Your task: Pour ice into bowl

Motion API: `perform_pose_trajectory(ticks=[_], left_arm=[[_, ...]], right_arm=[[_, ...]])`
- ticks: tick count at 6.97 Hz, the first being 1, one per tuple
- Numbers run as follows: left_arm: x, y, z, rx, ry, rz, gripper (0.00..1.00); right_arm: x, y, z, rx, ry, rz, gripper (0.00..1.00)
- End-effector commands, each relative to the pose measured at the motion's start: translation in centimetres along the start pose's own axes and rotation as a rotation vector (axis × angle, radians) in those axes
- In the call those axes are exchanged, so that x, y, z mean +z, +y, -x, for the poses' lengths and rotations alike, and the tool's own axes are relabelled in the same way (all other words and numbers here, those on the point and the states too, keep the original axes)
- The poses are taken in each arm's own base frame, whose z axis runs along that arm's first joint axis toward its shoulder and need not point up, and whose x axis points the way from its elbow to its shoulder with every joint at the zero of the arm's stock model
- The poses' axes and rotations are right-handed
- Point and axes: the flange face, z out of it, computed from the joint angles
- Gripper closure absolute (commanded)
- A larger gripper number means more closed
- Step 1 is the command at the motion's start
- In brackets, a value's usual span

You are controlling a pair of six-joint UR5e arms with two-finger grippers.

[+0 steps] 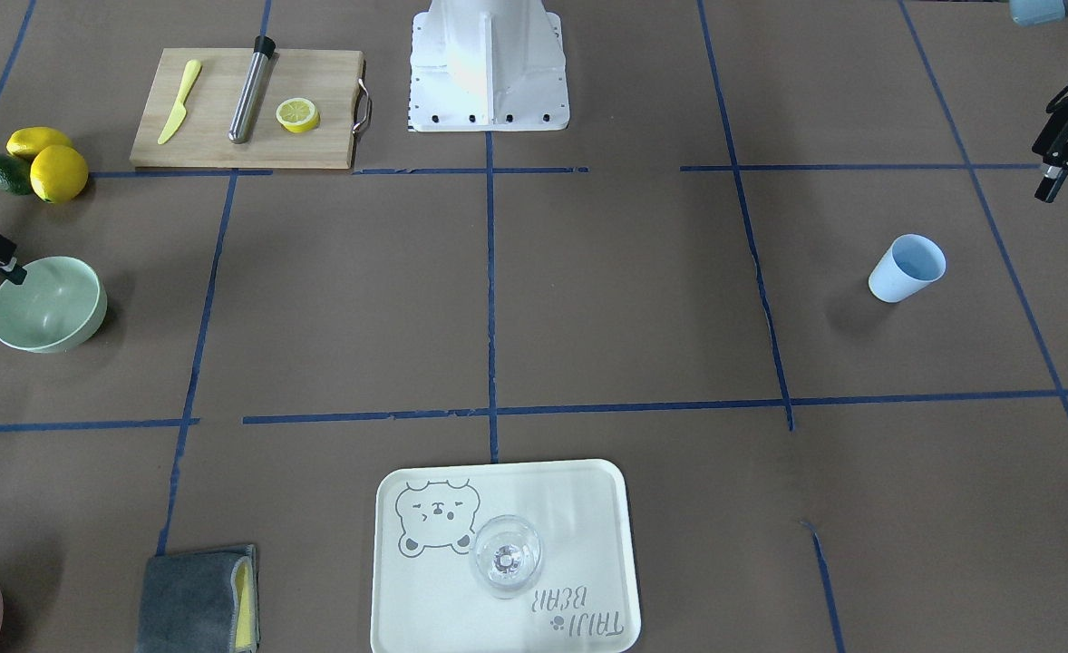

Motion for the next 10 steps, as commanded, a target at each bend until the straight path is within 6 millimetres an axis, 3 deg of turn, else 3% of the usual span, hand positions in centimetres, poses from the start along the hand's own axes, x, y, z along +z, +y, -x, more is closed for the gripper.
perform_pose_trajectory(ticks=[1, 2, 3, 5, 6, 9, 10], left_arm=[[0.2, 0.4, -0.3, 0.006, -0.013, -0.004, 0.00], [0.3, 0.5, -0.3, 0.007, -0.014, -0.002, 0.00], [0.4, 0.6, -0.5, 0.010, -0.012, 0.001, 0.00], [0.8, 0.5, -0.7, -0.021, -0.046, -0.029, 0.00], [1.4, 0.9, -1.7, -0.062, -0.031, -0.030, 0.00], [4.8, 4.5, -5.5, -0.110, -0.067, -0.047, 0.00], [3.9, 6.2, -4.7, -0.093, -0.073, -0.086, 0.00]], right_arm=[[1.8, -0.3, 0.0, 0.013, 0.013, 0.002, 0.16], [2.0, -0.8, 0.4, 0.026, 0.009, 0.000, 0.65], [1.9, -0.8, 0.5, 0.023, 0.006, 0.000, 1.00], [1.5, -0.8, 1.0, 0.017, -0.009, 0.001, 1.00], [0.6, -0.7, 2.1, 0.002, -0.034, 0.001, 1.00], [-3.2, -0.5, 5.6, -0.002, -0.141, 0.015, 1.00], [-5.1, -0.9, 7.4, 0.032, -0.185, 0.015, 1.00]])
